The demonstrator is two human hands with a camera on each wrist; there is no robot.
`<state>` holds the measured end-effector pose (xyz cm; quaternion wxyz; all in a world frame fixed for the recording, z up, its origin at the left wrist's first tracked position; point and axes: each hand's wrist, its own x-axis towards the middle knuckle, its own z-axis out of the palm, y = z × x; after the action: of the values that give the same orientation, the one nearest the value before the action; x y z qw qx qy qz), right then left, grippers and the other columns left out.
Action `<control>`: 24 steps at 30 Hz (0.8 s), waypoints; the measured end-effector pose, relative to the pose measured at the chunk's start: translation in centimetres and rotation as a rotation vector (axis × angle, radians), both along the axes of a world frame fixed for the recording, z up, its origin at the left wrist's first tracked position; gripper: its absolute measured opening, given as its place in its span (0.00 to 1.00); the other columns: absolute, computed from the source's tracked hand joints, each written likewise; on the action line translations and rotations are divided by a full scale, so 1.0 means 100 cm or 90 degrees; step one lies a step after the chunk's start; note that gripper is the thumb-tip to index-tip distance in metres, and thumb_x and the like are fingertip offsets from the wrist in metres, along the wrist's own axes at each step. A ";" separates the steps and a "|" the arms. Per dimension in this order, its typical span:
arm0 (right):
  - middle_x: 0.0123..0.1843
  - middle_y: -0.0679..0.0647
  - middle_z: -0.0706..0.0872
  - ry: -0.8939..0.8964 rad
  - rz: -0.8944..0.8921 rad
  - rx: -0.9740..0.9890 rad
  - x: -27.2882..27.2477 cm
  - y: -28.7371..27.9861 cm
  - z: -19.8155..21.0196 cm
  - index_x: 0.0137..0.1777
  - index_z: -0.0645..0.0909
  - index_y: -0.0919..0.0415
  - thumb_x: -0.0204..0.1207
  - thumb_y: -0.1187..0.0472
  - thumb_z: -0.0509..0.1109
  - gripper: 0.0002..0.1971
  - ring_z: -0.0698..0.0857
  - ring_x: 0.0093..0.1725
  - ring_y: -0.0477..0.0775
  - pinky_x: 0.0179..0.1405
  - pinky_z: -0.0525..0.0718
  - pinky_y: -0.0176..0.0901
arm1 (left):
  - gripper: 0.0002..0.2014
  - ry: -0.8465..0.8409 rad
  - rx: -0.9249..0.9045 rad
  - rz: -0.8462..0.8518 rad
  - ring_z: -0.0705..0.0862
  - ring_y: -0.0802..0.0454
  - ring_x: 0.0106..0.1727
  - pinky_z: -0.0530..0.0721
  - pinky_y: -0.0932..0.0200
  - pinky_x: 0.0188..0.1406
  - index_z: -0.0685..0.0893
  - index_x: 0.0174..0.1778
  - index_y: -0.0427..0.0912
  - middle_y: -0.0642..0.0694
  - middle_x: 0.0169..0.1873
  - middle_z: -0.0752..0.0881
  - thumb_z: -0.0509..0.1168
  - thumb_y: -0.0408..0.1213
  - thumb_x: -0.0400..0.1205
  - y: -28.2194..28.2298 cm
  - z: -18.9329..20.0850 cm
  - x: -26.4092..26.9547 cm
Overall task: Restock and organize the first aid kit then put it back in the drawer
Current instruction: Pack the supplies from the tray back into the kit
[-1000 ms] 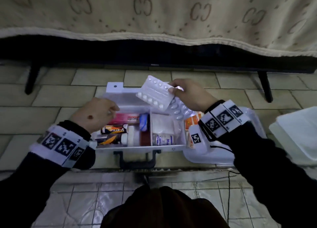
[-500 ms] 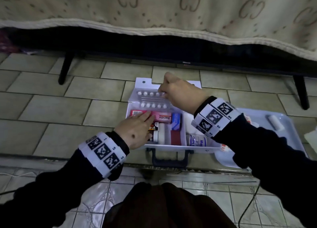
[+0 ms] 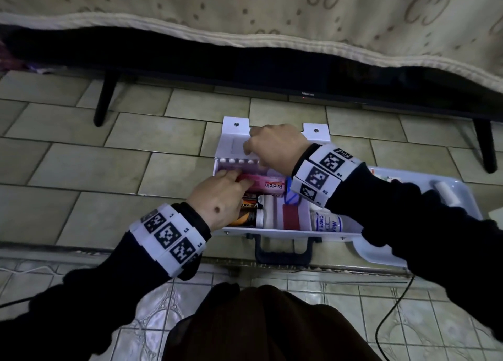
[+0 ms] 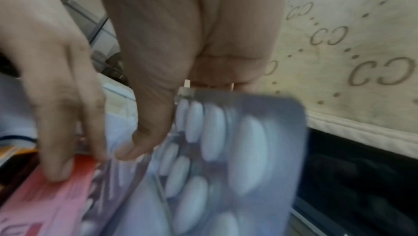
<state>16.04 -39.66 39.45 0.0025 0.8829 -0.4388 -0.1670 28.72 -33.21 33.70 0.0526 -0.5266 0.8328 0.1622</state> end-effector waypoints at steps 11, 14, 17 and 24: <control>0.38 0.54 0.87 -0.426 -0.249 -0.023 -0.065 -0.018 0.041 0.41 0.86 0.55 0.61 0.60 0.81 0.09 0.86 0.41 0.46 0.42 0.82 0.33 | 0.22 0.072 -0.098 0.053 0.80 0.45 0.60 0.80 0.49 0.58 0.83 0.64 0.43 0.43 0.57 0.86 0.56 0.20 0.79 -0.016 -0.001 0.013; 0.32 0.51 0.83 -0.536 -0.271 0.012 -0.077 -0.011 0.041 0.37 0.81 0.54 0.61 0.63 0.81 0.11 0.80 0.28 0.32 0.30 0.74 0.17 | 0.14 0.157 -0.152 0.117 0.80 0.46 0.59 0.78 0.54 0.61 0.86 0.59 0.43 0.43 0.54 0.88 0.62 0.29 0.82 -0.024 0.006 0.020; 0.29 0.46 0.83 -0.593 -0.287 0.072 -0.080 0.002 0.031 0.33 0.79 0.51 0.61 0.65 0.81 0.13 0.80 0.25 0.34 0.27 0.75 0.19 | 0.10 0.231 -0.186 0.196 0.80 0.47 0.55 0.76 0.57 0.56 0.87 0.55 0.41 0.43 0.52 0.86 0.68 0.35 0.79 -0.032 0.014 0.024; 0.37 0.53 0.86 -0.522 -0.313 0.063 -0.065 0.018 -0.007 0.40 0.83 0.59 0.65 0.66 0.79 0.07 0.84 0.40 0.45 0.41 0.80 0.34 | 0.07 0.312 -0.030 0.302 0.80 0.60 0.39 0.75 0.64 0.47 0.90 0.44 0.43 0.51 0.39 0.85 0.74 0.39 0.73 -0.049 0.014 0.033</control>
<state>9.53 -37.86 38.78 -0.2527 0.7449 -0.5911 0.1786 32.06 -38.14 35.06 -0.2009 -0.6520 0.6785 0.2723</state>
